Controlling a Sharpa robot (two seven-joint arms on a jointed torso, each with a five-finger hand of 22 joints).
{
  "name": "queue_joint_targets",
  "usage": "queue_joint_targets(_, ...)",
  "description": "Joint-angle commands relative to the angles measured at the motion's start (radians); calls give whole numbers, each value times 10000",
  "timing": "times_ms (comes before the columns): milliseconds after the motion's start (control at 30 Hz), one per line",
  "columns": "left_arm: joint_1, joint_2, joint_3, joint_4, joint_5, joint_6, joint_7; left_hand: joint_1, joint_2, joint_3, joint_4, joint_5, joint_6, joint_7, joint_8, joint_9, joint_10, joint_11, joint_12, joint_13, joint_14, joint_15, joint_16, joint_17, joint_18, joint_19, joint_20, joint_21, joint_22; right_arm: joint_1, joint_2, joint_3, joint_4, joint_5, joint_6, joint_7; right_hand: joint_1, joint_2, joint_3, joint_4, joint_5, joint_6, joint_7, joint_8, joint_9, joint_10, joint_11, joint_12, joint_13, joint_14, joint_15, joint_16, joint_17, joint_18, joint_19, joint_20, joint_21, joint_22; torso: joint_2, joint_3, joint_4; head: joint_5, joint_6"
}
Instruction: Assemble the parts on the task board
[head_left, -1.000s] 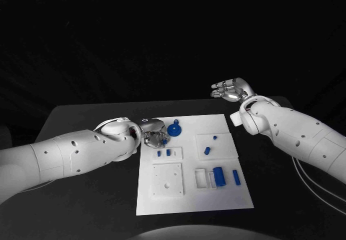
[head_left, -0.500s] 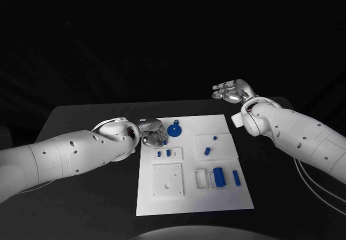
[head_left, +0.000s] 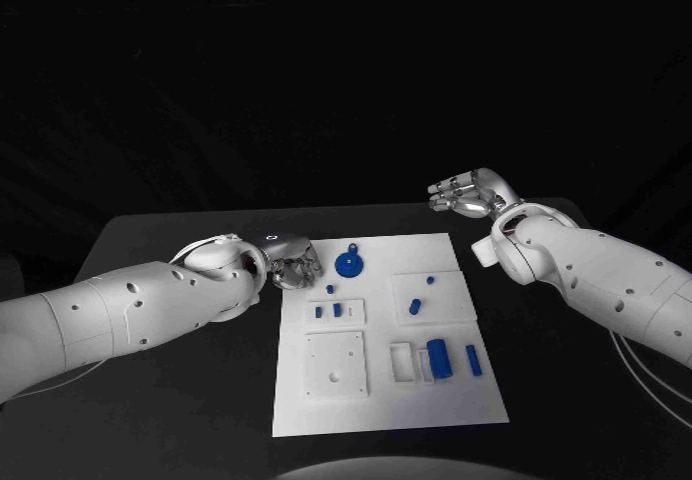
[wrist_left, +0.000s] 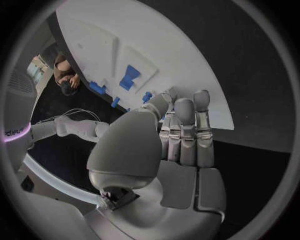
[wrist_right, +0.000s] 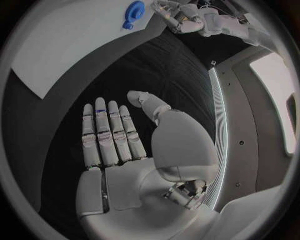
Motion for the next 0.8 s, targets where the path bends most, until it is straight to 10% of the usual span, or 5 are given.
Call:
queue_joint_targets(33, 7, -101, 206, -224, 1245, -594, 547, 39, -43, 51, -45, 50, 274, 45, -44, 10, -146, 35, 49, -8, -343, 48, -516, -239, 209, -377, 73, -247, 147, -43, -293, 4, 374, -1201, 1238, -194, 32, 139, -26, -9, -341, 281, -92, 15, 21, 270, -112, -60, -6, 391, -161, 27, 20, 166, 351, -169, 67, -5, -8, 8, -14, -27, 90)
queue_joint_targets(167, 9, -258, 513, -535, 3263, -805, 1254, -219, -27, -31, 111, 28, 198, 92, -32, 13, -183, 59, 68, 1, -490, 76, -1103, -499, 155, -546, 131, -614, -43, -91, -697, 6, 918, -2296, 1880, -566, 84, 253, -406, -8, -765, 590, -184, 20, 40, 607, -244, -77, 0, 900, -356, 50, 70, 145, 806, -384, 159, 5, -8, 11, -54, -108, 193)
queue_joint_targets(267, 13, -398, 719, -790, 5970, -868, 2092, -441, -26, -4, 248, 52, 20, 187, -38, 9, -813, 266, 52, -13, -1069, 276, -2816, -1234, 50, -1131, 312, -1543, -652, -140, -1082, 8, 1532, -3661, 2199, -1018, 336, 391, -874, -89, -1210, 966, -302, 60, 102, 1231, -496, -65, 20, 2163, -876, 557, 378, 350, 2073, -892, 776, 211, -22, -6, -64, -134, 230)
queue_joint_targets(533, 18, -537, 840, -945, 9610, -391, 2981, -771, -27, -371, 518, -217, -122, 218, -38, 10, -1306, 480, 29, -25, -1178, 715, -6554, -2647, -148, -1631, 746, -3370, -2268, -330, -1531, 9, 2503, -6218, 2474, -1793, 649, 412, -1862, -262, -1571, 1197, -443, 5, 67, 1420, -721, -75, 20, 3396, -1491, 3097, 2044, 600, 4180, -1703, 2129, 834, -42, -37, -43, -188, 273)
queue_joint_targets(800, 19, -643, 857, -660, 11077, -20, 3246, -479, 376, -2132, 883, -708, -342, 283, -24, 14, -1508, 636, 40, -21, -360, 1120, -10402, -3081, -208, -1742, 1206, -3978, -5624, -744, -1727, -4, 3356, -8349, 2435, -2500, 451, 147, -1303, -291, -2318, 1346, -492, -12, 27, 901, -623, -84, 12, 3080, -1495, 6354, 4278, 961, 4660, -1812, 3627, 1988, -53, -65, -35, -157, 259)
